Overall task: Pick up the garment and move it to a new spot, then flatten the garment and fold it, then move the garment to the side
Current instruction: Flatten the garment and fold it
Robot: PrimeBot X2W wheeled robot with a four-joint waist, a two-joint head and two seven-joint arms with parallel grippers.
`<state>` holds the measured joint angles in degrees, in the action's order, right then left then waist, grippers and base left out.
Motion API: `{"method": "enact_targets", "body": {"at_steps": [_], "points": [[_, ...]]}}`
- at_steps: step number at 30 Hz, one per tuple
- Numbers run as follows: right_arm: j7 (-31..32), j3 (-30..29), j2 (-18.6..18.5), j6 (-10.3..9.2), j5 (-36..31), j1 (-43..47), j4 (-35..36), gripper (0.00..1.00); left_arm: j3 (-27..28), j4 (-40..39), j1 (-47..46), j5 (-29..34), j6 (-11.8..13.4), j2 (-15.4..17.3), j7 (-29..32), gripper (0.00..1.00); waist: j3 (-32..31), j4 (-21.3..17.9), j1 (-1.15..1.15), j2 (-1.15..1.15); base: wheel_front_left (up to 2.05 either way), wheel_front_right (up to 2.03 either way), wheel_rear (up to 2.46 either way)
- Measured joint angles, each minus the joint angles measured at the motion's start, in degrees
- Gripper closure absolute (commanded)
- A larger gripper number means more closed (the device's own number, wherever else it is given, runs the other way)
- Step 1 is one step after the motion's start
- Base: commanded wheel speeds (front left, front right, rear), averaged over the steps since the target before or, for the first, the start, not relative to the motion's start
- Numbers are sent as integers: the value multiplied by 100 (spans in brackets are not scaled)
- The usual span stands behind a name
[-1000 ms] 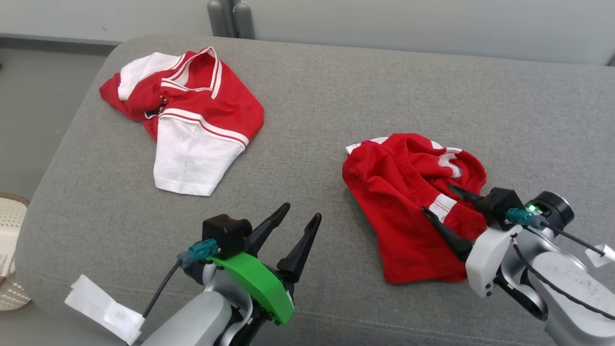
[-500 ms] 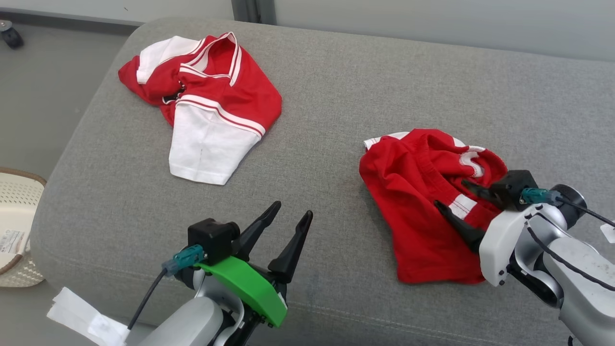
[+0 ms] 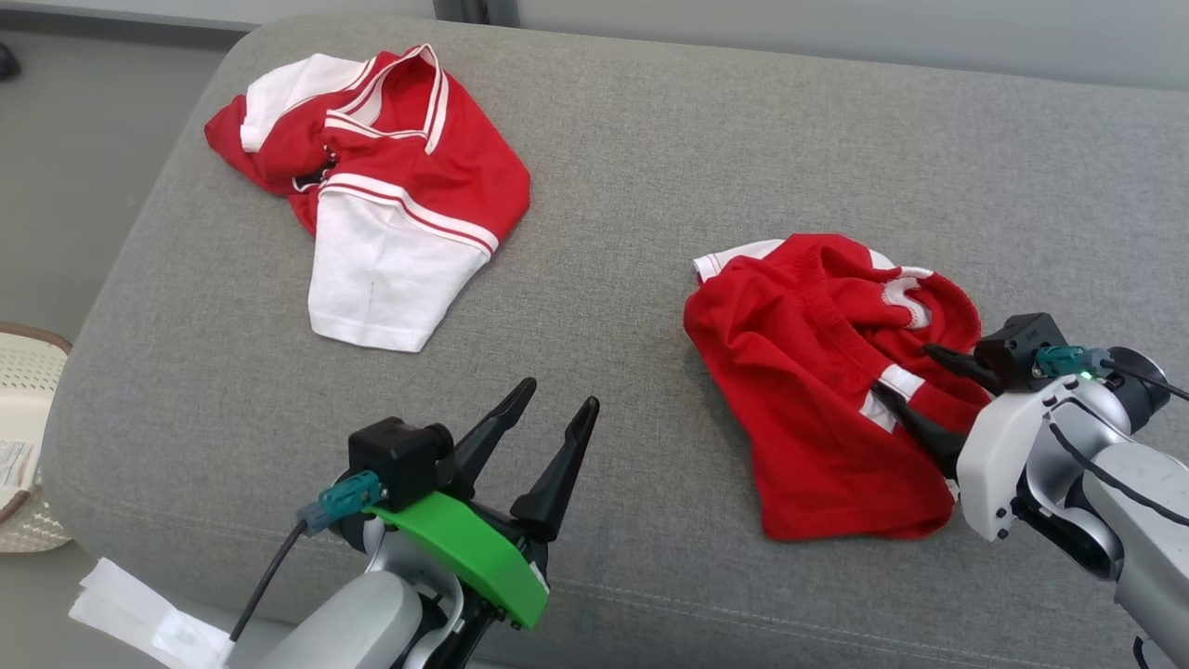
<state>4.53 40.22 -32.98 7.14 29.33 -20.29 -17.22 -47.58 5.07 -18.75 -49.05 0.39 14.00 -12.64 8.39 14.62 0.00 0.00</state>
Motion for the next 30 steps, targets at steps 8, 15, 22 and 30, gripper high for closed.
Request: {"method": "enact_targets", "body": {"at_steps": [8, 15, 22, 30], "points": [[114, 293, -29, 0, 407, -35, -14, 0, -3, -91, 3, 0, 45, 19, 8, 0, 8, 18, 0, 0, 0, 0, 0], [166, 477, -86, 0, 617, -53, -10, 9, -1, -127, 14, 0, 71, 30, 24, 0, -11, 39, 0, 0, 0, 0, 0], [194, 656, -177, 0, 779, -157, 19, 90, 1, -151, 71, -2, 90, 54, 25, 0, -60, 40, 0, 0, 0, 0, 0], [214, 753, -226, 0, 1178, -160, 122, 100, -4, -160, 147, -4, 113, 52, 25, 0, -128, 40, 0, 0, 0, 0, 0]]}}
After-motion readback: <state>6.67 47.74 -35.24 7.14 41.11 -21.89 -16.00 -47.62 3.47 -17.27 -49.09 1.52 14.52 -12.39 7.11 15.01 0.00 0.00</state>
